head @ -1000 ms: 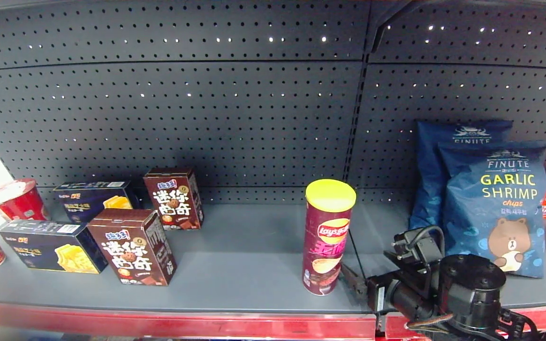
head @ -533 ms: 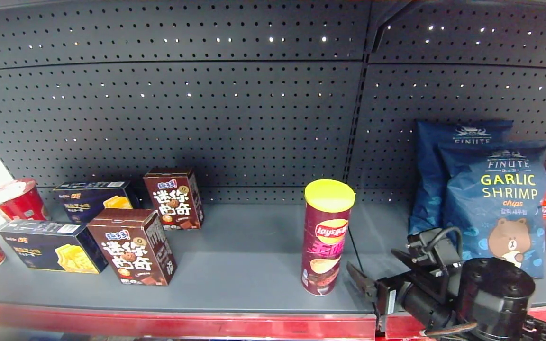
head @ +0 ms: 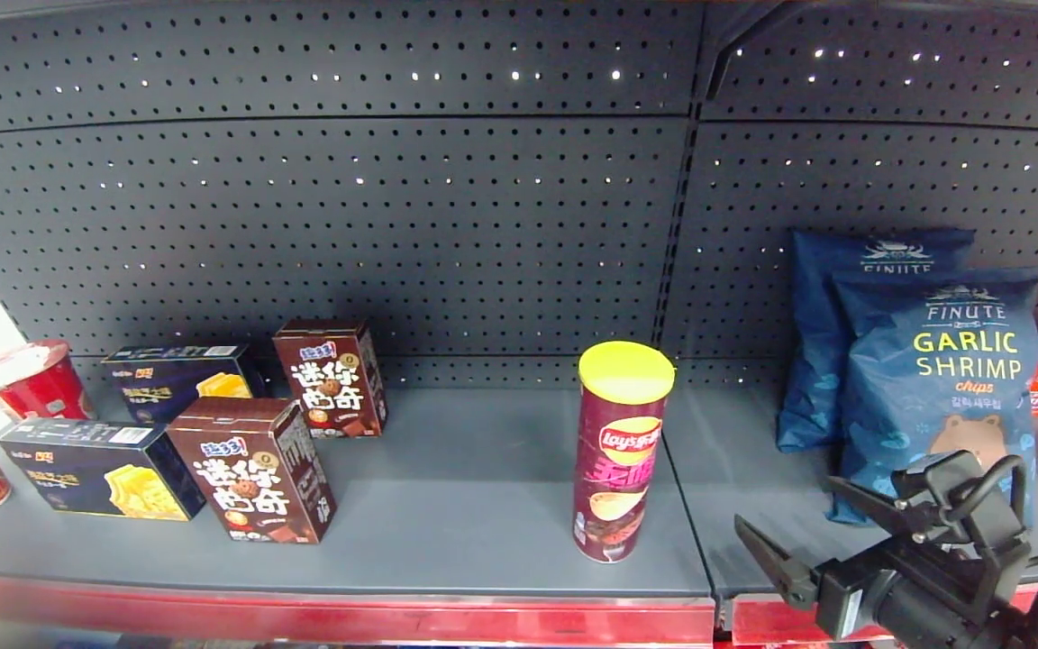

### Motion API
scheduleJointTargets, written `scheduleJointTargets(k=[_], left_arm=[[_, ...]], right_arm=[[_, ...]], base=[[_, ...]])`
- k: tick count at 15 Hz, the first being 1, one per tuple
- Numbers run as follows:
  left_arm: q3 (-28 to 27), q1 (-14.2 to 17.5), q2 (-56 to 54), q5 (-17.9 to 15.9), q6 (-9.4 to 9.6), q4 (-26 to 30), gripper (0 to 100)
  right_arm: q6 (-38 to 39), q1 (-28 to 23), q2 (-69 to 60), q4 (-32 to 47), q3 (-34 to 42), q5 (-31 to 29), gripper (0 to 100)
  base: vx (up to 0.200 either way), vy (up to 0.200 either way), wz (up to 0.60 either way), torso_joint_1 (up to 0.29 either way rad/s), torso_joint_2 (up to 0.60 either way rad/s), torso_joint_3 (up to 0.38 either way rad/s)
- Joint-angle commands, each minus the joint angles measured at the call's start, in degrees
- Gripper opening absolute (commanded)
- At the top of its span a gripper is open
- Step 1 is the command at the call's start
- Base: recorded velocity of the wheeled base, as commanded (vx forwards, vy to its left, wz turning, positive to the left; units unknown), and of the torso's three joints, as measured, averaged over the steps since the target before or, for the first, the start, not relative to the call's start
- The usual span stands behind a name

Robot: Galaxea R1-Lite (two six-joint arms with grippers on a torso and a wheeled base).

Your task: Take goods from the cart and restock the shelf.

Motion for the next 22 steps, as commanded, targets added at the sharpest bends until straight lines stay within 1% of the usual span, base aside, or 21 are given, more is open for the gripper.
scheduleJointTargets(k=[1, 2, 3, 4, 5, 6, 7, 8, 9, 10, 11, 12, 13, 14, 15, 17, 18, 19, 20, 21, 22], left_arm=[[-14.5, -0.4, 10.8, -7.5, 2.28, 6.5, 0], [-17.0, -0.4, 14.4, -9.6, 3.6, 6.4, 0], [-18.5, -0.4, 16.4, -10.3, 4.48, 6.4, 0], [-21.7, -0.5, 20.4, -11.5, 5.53, 6.4, 0], [-23.5, -0.4, 22.9, -13.5, 5.62, 6.3, 0], [-26.0, -0.4, 26.6, -16.3, 5.62, 6.3, 0], [-26.9, -0.4, 29.0, -17.5, 5.8, 5.6, 0], [-27.6, -0.4, 31.2, -17.9, 5.97, 3.6, 0], [-27.7, -0.5, 34.1, -18.2, 6.06, 1.7, 0], [-27.8, -0.6, 34.5, -18.2, 6.06, 1.4, 0], [-28.2, -1.8, 37.5, -18.4, 5.97, -0.6, 0], [-28.4, -5.7, 41.9, -18.1, 5.89, -3.1, 0], [-28.4, -6.6, 43.0, -18.0, 5.89, -3.5, 0], [-28.6, -8.2, 46.1, -17.9, 5.71, -4.9, 0], [-29.6, -9.1, 49.0, -17.9, 5.45, -6.9, 0], [-33.1, -11.1, 54.6, -17.9, 5.27, -8.6, 0], [-35.0, -12.3, 57.9, -17.6, 4.22, -10.2, 0], [-36.1, -13.6, 60.7, -16.8, 2.72, -12.0, 0], [-36.5, -14.9, 63.5, -16.1, 1.67, -14.6, 0], [-36.8, -16.2, 66.0, -15.4, 1.14, -17.2, 0], [-37.1, -17.3, 68.2, -14.9, 1.05, -19.4, 0]], right_arm=[[-1.9, 0.4, -1.9, 0.0, 0.3, 0.1, 100], [-3.1, 1.2, -1.7, 0.3, -0.1, 0.1, 100], [-3.3, 1.8, -1.9, 1.0, -0.6, 0.1, 100], [-4.2, 1.9, -3.2, 2.9, -2.1, 0.1, 100], [-5.0, 2.0, -5.0, 5.3, -2.8, 0.1, 100], [-5.3, 2.2, -8.4, 10.5, -3.8, 0.1, 100], [-5.2, 2.4, -10.4, 13.5, -4.6, 0.2, 100], [-4.8, 2.2, -10.9, 14.1, -4.8, 0.2, 100], [-4.8, 2.2, -11.5, 14.1, -5.0, 0.2, 100], [-4.8, 2.3, -11.6, 14.1, -5.0, 0.2, 100], [-5.0, 2.7, -12.9, 15.2, -5.8, 0.2, 100], [-5.0, 4.9, -15.0, 20.7, -8.2, 0.4, 100], [-4.8, 5.2, -15.6, 22.4, -9.1, 0.6, 100], [-4.5, 5.4, -16.4, 25.0, -10.5, 1.1, 100], [-4.2, 5.4, -16.6, 25.1, -10.8, 1.0, 100], [-3.7, 5.3, -16.6, 25.1, -10.8, 1.2, 100], [-3.1, 5.3, -16.4, 25.5, -10.8, 1.1, 100], [-3.1, 5.1, -16.3, 25.5, -10.5, 1.1, 100], [-3.0, 4.4, -16.2, 25.4, -10.6, 1.3, 100], [-2.1, 3.6, -16.3, 25.2, -10.7, 2.1, 100], [-1.4, 2.8, -16.6, 25.3, -10.5, 2.4, 100]], base=[[0.0, 0.0, 0.0, 0.0, 0.0, 0.0], [0.0, 0.0, 0.0, 0.0, 0.0, 0.0], [0.0, 0.0, 0.0, 0.0, 0.0, 0.0], [0.0, 0.0, 0.0, 0.0, 0.0, 0.0], [0.0, 0.0, 0.0, 0.0, 0.0, 0.0], [0.0, 0.0, 0.0, 0.0, 0.0, 0.0], [0.0, 0.0, 0.0, 0.0, 0.0, 0.0], [0.0, 0.0, 0.0, 0.0, 0.0, 0.0], [0.0, 0.0, 0.0, 0.0, 0.0, 0.0], [0.0, 0.0, 0.0, 0.0, 0.0, 0.0], [0.0, 0.0, 0.0, 0.0, 0.0, 0.0], [0.0, 0.0, 0.0, 0.0, 0.0, 0.0], [0.0, 0.0, 0.0, 0.0, 0.0, 0.0], [0.0, 0.0, 0.0, 0.0, 0.0, 0.0], [0.0, 0.0, 0.0, 0.0, 0.0, 0.0], [0.0, 0.0, 0.0, 0.0, 0.0, 0.0], [0.0, 0.0, 0.0, 0.0, 0.0, 0.0], [0.0, 0.0, 0.0, 0.0, 0.0, 0.0], [0.0, 0.0, 0.0, 0.0, 0.0, 0.0], [0.0, 0.0, 0.0, 0.0, 0.0, 0.0], [0.0, 0.0, 0.0, 0.0, 0.0, 0.0]])
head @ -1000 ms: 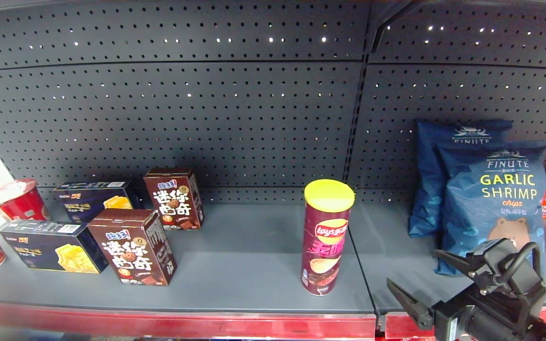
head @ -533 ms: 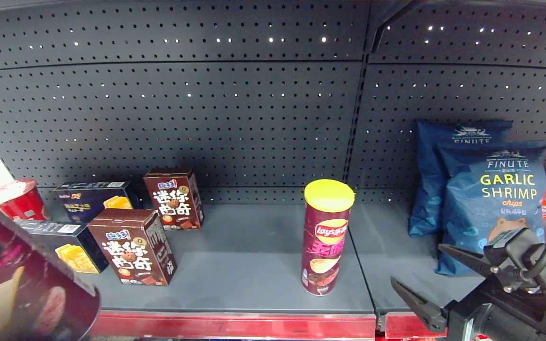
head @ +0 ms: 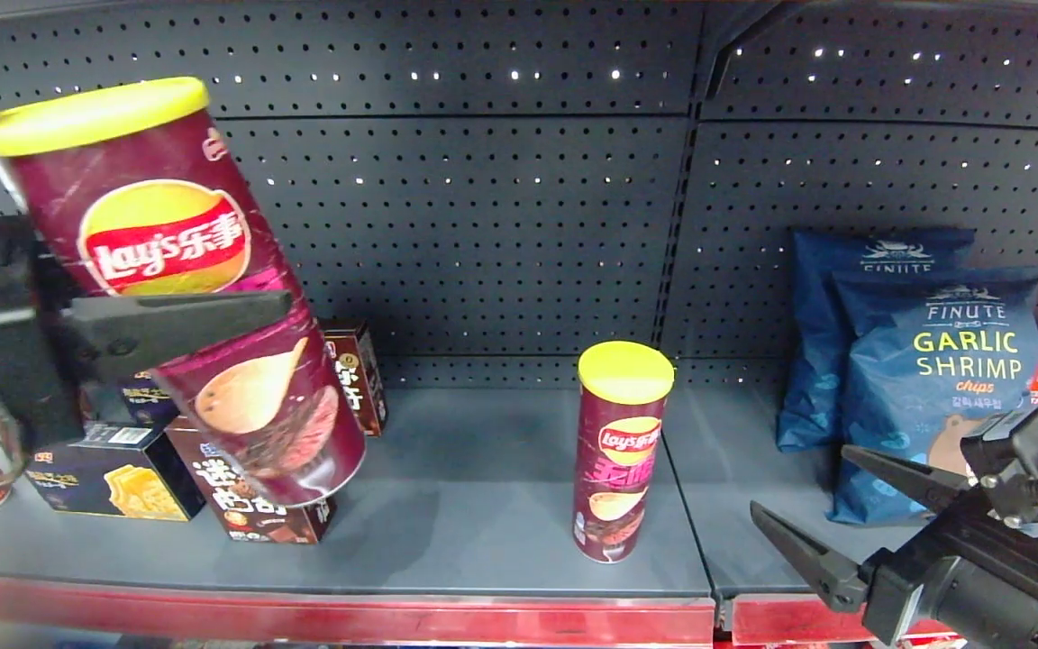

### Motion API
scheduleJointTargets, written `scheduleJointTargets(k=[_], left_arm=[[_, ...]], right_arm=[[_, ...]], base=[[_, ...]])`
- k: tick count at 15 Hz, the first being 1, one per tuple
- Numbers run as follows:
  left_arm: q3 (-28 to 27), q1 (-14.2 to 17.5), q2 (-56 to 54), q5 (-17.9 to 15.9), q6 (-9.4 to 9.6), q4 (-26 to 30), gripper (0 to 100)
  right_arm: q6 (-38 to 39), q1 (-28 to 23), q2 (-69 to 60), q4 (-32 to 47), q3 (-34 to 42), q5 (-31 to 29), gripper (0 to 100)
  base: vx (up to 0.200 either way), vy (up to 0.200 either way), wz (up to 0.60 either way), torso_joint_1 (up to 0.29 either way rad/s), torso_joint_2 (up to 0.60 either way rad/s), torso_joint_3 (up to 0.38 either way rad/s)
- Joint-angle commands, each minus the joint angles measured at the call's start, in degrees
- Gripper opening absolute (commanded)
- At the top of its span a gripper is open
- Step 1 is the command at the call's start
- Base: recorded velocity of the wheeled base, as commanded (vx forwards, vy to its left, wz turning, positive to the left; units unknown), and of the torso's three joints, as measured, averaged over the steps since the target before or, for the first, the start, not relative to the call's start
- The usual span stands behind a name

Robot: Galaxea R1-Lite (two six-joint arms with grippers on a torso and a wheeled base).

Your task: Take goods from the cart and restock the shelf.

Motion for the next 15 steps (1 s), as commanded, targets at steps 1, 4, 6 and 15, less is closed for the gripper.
scheduleJointTargets(k=[1, 4, 6, 15], left_arm=[[-1.9, -3.6, 9.4, 1.2, -0.71, -4.0, 0], [-6.0, -5.1, 16.0, 2.6, -0.71, -5.3, 0], [-10.5, -5.2, 20.3, 5.8, -0.62, -4.9, 0], [-18.2, -5.6, 27.8, 8.7, 1.13, 1.9, 0]], right_arm=[[0.9, -2.3, -0.2, 0.2, 0.8, 0.4, 100], [1.2, -2.6, 0.0, 0.2, 1.1, 0.6, 100], [1.4, -2.9, 0.3, 0.2, 1.1, 1.6, 100], [1.7, -4.8, -1.0, 0.2, 6.0, 1.9, 100]], base=[[0.0, 0.0, 0.0, 0.0, 0.0, 0.0], [0.0, 0.0, 0.0, 0.0, 0.0, 0.0], [0.0, 0.0, 0.0, 0.0, 0.0, 0.0], [0.0, 0.0, 0.0, 0.0, 0.0, 0.0]])
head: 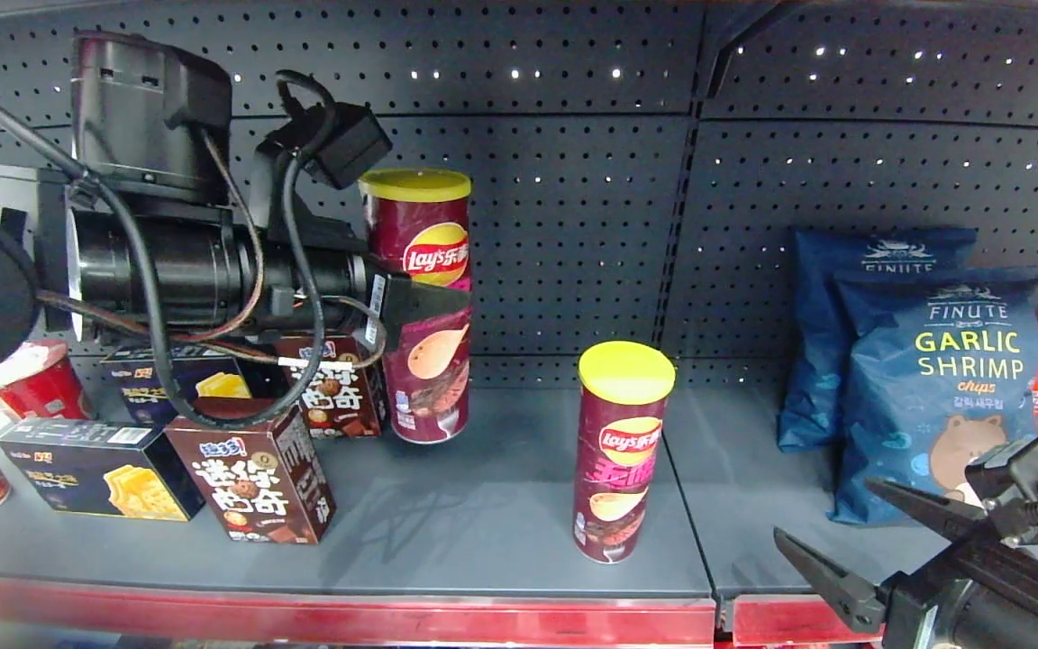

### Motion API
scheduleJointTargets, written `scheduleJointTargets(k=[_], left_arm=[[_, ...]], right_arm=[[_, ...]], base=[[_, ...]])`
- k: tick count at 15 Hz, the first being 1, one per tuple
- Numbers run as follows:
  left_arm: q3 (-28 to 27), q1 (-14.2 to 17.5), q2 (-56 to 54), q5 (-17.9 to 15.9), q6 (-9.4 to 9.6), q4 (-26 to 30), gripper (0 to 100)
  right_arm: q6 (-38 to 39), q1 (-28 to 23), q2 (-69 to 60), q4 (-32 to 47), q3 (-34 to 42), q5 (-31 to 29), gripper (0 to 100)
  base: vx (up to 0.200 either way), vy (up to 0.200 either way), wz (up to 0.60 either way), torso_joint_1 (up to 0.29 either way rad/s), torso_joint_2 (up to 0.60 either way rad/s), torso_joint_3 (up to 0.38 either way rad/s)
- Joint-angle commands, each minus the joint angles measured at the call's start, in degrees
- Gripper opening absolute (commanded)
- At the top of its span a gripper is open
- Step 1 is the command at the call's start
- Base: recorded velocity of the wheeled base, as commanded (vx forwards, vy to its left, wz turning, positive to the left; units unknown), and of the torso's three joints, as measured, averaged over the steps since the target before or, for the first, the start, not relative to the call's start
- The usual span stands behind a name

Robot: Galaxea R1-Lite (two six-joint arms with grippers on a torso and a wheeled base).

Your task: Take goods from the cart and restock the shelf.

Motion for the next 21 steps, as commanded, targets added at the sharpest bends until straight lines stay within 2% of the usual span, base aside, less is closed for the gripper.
scheduleJointTargets(k=[1, 2, 3, 5, 7, 11, 14, 15, 16, 17, 21], left_arm=[[-1.1, -0.3, 3.0, -0.2, 0.24, -0.7, 0], [-1.2, -0.7, 3.7, -0.1, 0.06, -1.9, 0], [-1.1, -1.3, 5.8, 0.7, -0.73, -6.6, 0], [-1.9, -2.5, 8.1, 0.8, -2.14, -9.2, 0], [-2.3, -2.7, 8.6, 0.8, -3.45, -8.7, 0], [-2.8, -2.7, 11.4, 0.6, -3.37, -8.8, 0], [-6.5, -3.0, 13.9, 0.7, -3.81, -6.6, 0], [-7.3, -3.0, 15.1, 0.6, -4.68, -7.0, 0], [-9.6, -3.0, 17.1, 0.6, -6.35, -7.1, 0], [-10.7, -3.0, 18.3, 0.8, -6.71, -7.1, 0], [-16.2, -3.0, 24.2, 0.9, -6.71, -6.5, 0]], right_arm=[[-0.1, -0.7, -0.5, 0.0, 1.1, 0.0, 100], [-0.1, -0.8, -0.5, 0.0, 1.2, 0.0, 100], [-0.1, -1.0, -0.6, 0.0, 1.5, -0.1, 100], [-0.2, -1.4, -0.9, 0.0, 2.0, -0.2, 100], [-0.2, -1.4, -1.0, 0.0, 2.6, -0.4, 100], [-0.3, -2.6, -1.5, 0.0, 3.8, -0.4, 100], [-0.2, -2.7, -1.9, 0.0, 4.8, -0.4, 100], [-0.3, -3.1, -1.9, 0.0, 4.9, -0.4, 100], [-0.3, -3.9, -1.7, 0.0, 4.6, -0.4, 100], [-0.3, -4.1, -1.7, 0.0, 4.7, -0.3, 100], [-0.3, -4.4, -1.8, 0.0, 4.7, -0.2, 100]], base=[[0.0, 0.0, 0.0, 0.0, 0.0, 0.0], [0.0, 0.0, 0.0, 0.0, 0.0, 0.0], [0.0, 0.0, 0.0, 0.0, 0.0, 0.0], [0.0, 0.0, 0.0, 0.0, 0.0, 0.0], [0.0, 0.0, 0.0, 0.0, 0.0, 0.0], [0.0, 0.0, 0.0, 0.0, 0.0, 0.0], [0.0, 0.0, 0.0, 0.0, 0.0, 0.0], [0.0, 0.0, 0.0, 0.0, 0.0, 0.0], [0.0, 0.0, 0.0, 0.0, 0.0, 0.0], [0.0, 0.0, 0.0, 0.0, 0.0, 0.0], [0.0, 0.0, 0.0, 0.0, 0.0, 0.0]])
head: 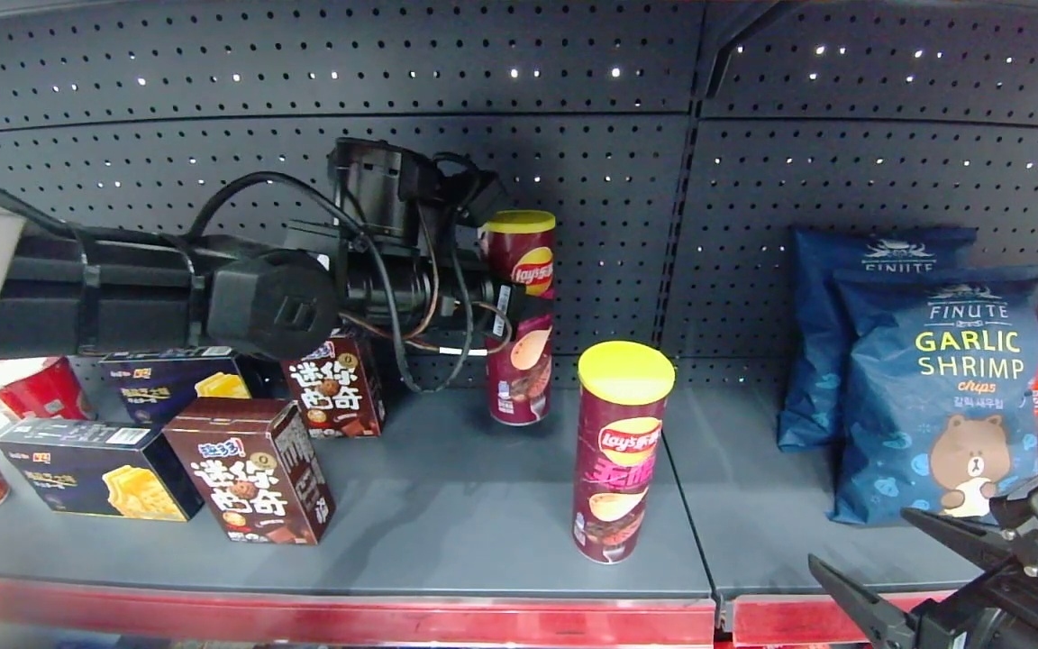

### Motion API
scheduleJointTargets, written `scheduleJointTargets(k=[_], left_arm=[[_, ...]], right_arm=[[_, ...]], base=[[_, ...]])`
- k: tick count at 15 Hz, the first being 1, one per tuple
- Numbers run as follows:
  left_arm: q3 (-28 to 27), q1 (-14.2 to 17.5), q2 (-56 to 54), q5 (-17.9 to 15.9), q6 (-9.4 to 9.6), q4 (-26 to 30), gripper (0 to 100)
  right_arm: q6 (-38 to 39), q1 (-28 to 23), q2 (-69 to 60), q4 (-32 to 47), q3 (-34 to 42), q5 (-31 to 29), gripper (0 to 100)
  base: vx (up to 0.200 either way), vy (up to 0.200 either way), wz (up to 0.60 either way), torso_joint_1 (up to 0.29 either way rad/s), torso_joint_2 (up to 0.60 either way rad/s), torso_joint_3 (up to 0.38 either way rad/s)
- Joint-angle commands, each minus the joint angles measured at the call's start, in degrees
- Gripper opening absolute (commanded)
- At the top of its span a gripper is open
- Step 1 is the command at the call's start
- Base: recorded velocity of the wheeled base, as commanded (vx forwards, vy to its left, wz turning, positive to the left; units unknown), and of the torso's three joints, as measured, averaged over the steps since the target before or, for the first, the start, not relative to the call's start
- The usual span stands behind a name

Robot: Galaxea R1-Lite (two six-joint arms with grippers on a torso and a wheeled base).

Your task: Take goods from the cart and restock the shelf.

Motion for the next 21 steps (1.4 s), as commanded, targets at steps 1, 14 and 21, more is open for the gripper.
scheduleJointTargets(k=[1, 14, 21], left_arm=[[-1.8, 0.1, 3.4, -0.1, 0.1, 0.0, 0], [-7.4, -1.1, 12.1, -4.0, 1.68, -9.2, 0], [-4.3, 0.8, 14.1, -7.7, 5.64, -15.9, 0]], right_arm=[[0.0, -0.1, 0.0, 0.0, 0.0, 0.0, 100], [0.0, -2.0, -0.5, 0.0, 0.0, 0.2, 100], [0.0, -2.7, -0.2, 0.0, -0.2, 0.2, 100]], base=[[0.0, 0.0, 0.0, 0.0, 0.0, 0.0], [0.0, 0.0, 0.0, 0.0, 0.0, 0.0], [0.0, 0.0, 0.0, 0.0, 0.0, 0.0]])
